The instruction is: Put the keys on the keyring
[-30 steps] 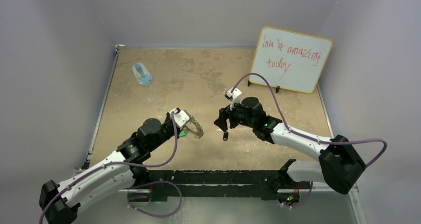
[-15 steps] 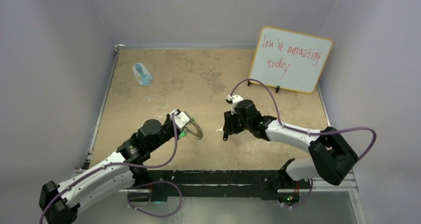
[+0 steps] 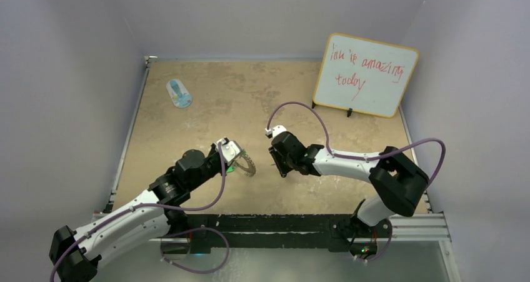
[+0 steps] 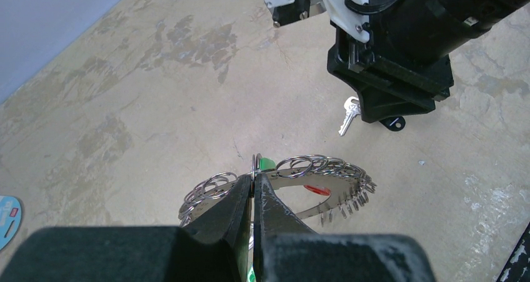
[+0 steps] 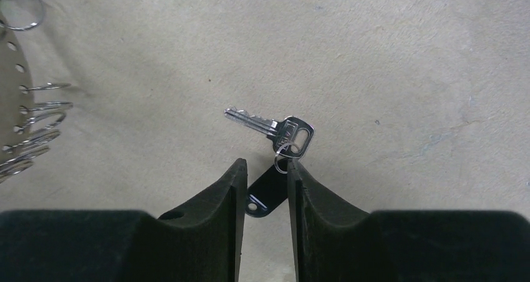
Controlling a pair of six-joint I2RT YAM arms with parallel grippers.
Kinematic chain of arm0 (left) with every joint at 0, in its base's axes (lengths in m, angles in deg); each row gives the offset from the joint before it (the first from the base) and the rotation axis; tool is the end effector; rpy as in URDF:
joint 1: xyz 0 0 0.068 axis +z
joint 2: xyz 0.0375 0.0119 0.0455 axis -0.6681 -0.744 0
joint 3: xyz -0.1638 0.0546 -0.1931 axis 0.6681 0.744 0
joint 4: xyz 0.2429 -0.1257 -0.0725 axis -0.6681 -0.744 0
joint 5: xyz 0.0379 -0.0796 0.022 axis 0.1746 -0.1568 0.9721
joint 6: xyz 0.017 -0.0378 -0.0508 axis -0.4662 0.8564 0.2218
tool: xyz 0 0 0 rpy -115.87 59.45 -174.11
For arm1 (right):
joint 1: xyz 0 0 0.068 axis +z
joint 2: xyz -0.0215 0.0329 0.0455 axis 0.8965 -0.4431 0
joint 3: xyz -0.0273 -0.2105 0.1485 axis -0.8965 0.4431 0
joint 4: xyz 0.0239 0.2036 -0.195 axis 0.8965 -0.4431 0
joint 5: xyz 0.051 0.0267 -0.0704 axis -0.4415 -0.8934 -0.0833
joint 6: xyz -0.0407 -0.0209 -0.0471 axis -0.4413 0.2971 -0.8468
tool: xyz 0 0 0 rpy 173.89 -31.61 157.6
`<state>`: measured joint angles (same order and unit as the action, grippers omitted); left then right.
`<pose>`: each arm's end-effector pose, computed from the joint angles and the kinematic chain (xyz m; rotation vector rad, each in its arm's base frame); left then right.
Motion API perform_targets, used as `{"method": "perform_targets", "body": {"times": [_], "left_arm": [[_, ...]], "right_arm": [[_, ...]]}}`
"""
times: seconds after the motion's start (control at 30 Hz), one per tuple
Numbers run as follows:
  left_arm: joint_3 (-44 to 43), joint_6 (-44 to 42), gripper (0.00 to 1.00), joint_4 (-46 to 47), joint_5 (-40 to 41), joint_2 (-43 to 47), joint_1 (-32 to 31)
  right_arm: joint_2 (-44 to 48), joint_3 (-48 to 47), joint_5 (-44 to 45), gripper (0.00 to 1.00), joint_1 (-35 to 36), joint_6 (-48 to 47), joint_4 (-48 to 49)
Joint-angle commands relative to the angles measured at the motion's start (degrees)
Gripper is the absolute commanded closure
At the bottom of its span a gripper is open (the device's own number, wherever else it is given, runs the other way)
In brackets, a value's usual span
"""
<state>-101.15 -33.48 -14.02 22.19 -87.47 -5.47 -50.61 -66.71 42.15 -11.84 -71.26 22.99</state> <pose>0.1484 -0.1572 0.2252 0.8450 1.6261 -0.4114 0.2132 0.2565 0.1391 -0.6139 2.3110 0.3733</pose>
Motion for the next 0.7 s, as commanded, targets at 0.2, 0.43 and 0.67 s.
{"method": "perform_targets", "body": {"times": [0.2,0.43,0.67], "left_arm": [[0.05,0.33,1.0,4.38,-0.78,-0.35,-0.07],[0.05,0.38,1.0,4.34,-0.77,-0.52,-0.07],[0.13,0.33,1.0,4.23,-0.8,-0.62,-0.06]], "right_arm": [[-1.64,-2.44,6.71,0.72,1.14,-0.78,-4.22],[-2.32,-2.23,5.67,0.79,1.1,-1.43,-2.41],[-1.76,-2.51,6.3,1.0,1.14,-1.97,-2.18]]}}
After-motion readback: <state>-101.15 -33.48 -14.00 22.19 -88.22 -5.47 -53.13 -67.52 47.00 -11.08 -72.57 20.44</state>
